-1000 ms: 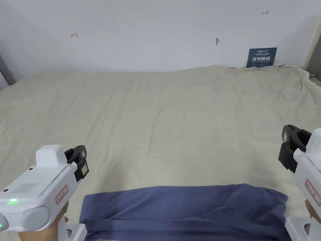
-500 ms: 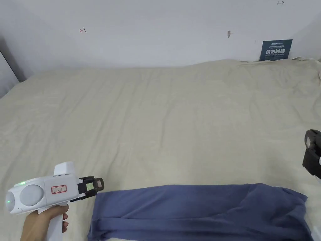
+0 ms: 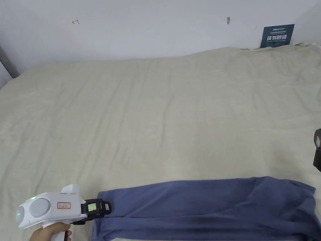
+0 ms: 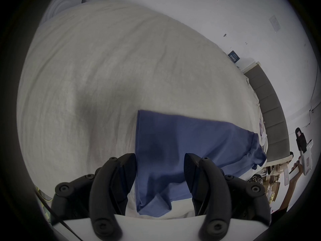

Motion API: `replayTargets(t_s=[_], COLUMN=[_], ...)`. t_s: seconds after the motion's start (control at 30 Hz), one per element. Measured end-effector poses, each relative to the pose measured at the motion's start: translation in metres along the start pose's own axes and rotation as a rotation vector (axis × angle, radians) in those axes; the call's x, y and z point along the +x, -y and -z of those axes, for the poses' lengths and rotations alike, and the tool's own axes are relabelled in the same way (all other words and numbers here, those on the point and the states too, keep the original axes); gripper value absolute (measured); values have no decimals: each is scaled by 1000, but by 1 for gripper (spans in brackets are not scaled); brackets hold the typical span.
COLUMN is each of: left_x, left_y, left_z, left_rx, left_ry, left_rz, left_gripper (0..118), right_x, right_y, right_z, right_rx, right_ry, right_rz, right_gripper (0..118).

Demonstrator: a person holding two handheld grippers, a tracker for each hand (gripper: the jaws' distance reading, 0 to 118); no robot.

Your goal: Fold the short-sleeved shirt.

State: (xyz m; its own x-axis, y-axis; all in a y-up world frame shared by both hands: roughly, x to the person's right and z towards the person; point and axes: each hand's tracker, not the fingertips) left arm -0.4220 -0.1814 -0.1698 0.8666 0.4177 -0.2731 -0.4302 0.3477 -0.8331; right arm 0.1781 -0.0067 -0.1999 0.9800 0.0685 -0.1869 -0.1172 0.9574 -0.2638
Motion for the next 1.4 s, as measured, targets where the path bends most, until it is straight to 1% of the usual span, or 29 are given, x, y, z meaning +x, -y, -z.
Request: replayTargets(t_s=[0.2, 0.23, 0.3, 0.4, 0.5, 0.63, 0.77, 0.9, 1.03, 1.2, 1.3, 1.4], left_x=[12, 10, 13, 11, 19, 32, 41, 45, 40, 28, 40, 71], left_y=[6, 5, 5, 3, 5, 6, -1, -9, -12, -14, -14, -13], left_z=[10, 11, 11, 17, 21, 11, -16, -41, -64, -82, -82, -82], left_rx=[-20, -20, -13, -18, -22, 7, 63, 80, 113, 98, 74, 73], left_ry=[-15, -15, -17, -19, -16, -54, -52, -58, -110, -182, -186, -192], left_rz=[21, 26, 46, 50, 71, 150, 158, 143, 128, 96, 65, 81], left_gripper=[58, 50, 27, 13, 3, 0, 0, 0, 0, 0, 0, 0], right_x=[0, 0, 1, 3, 7, 10, 11, 12, 14, 19, 20, 22], right_y=[0, 0, 1, 1, 5, 6, 5, 3, 2, 4, 3, 2], right_z=[2, 2, 2, 3, 5, 7, 9, 10, 9, 8, 3, -1], right_rx=[-13, -13, -15, -22, -22, -25, -19, -8, 6, 11, 12, 16], right_ry=[4, 5, 6, 9, 9, 8, -1, -7, -13, -19, -21, -20], right_rz=[-5, -5, -3, -3, 7, 10, 18, 19, 24, 26, 26, 30], right_gripper=[0, 0, 0, 0, 0, 0, 0, 0, 0, 0, 0, 0])
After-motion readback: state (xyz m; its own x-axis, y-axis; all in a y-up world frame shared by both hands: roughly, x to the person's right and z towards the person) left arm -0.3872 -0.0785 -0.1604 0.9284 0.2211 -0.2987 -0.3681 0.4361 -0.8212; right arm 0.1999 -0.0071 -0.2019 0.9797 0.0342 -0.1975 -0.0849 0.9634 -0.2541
